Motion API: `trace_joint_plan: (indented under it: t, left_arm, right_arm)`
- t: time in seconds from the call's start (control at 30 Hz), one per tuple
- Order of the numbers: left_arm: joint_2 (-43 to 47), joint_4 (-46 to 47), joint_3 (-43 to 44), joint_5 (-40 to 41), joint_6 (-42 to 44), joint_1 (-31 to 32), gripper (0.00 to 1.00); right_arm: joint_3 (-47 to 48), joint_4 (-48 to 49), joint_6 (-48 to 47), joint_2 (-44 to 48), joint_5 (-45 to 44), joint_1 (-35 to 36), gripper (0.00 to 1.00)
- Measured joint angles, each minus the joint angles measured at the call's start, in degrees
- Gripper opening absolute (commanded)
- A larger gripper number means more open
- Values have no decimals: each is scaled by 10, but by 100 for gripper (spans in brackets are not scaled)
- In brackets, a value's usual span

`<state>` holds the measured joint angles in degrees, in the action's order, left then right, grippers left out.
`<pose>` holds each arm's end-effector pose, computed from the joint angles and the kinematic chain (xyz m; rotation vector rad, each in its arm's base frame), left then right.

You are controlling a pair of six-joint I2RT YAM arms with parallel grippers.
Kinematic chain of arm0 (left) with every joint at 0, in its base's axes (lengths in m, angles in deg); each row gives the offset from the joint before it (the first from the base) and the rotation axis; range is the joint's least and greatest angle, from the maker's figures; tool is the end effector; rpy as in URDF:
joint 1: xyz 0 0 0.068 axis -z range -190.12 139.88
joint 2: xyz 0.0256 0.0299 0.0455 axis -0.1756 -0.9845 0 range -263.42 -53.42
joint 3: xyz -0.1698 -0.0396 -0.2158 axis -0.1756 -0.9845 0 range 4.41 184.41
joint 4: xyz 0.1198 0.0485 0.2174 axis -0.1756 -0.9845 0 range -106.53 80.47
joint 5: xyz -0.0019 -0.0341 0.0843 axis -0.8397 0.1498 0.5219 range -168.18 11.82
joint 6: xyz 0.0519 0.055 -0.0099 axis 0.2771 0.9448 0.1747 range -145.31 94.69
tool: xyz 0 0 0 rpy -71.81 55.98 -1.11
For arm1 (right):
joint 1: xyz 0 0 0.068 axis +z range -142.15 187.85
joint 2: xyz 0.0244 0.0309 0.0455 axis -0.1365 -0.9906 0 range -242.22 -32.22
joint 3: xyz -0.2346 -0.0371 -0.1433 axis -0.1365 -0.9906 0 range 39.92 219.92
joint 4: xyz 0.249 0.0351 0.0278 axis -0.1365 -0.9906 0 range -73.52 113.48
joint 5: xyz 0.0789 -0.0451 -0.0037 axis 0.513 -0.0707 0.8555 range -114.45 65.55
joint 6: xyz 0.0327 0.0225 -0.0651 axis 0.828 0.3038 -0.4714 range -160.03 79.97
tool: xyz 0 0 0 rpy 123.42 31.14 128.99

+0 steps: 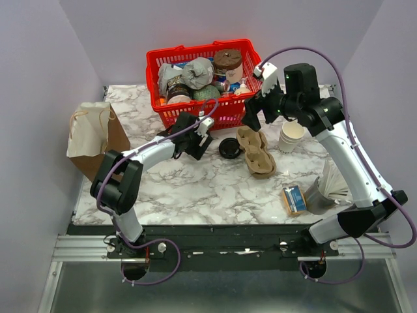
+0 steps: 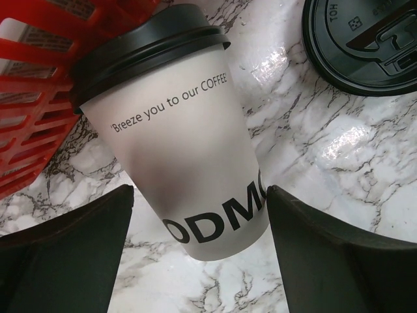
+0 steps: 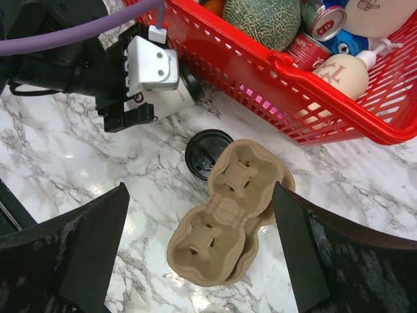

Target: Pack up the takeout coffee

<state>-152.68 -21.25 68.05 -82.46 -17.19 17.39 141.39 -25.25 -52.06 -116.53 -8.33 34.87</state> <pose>0.3382 -0.1814 0.1883 0.7703 2.2821 -0.2469 0.2742 0.1600 0.4365 -0.8685 1.9459 0.4533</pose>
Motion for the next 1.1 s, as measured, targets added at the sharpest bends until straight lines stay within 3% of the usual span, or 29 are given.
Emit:
trace_joint_plan:
  t: [0.5,0.8,0.93,1.1]
  left_arm:
    - [-28,-36,30,12,-37,0,88]
    - [-42,-60,50,7,-48,0,73]
    - [-16,-64,32,-19,-45,0,70]
    - [86,-61,-26,-85,-28,-1,70]
  right_arm:
    - [-7,0,0,0,1,-2,100]
    - [-9,1,0,2,1,-2,100]
    - [-13,0,-2,7,2,-2,100]
    - [-16,0,-15,8,17,-2,100]
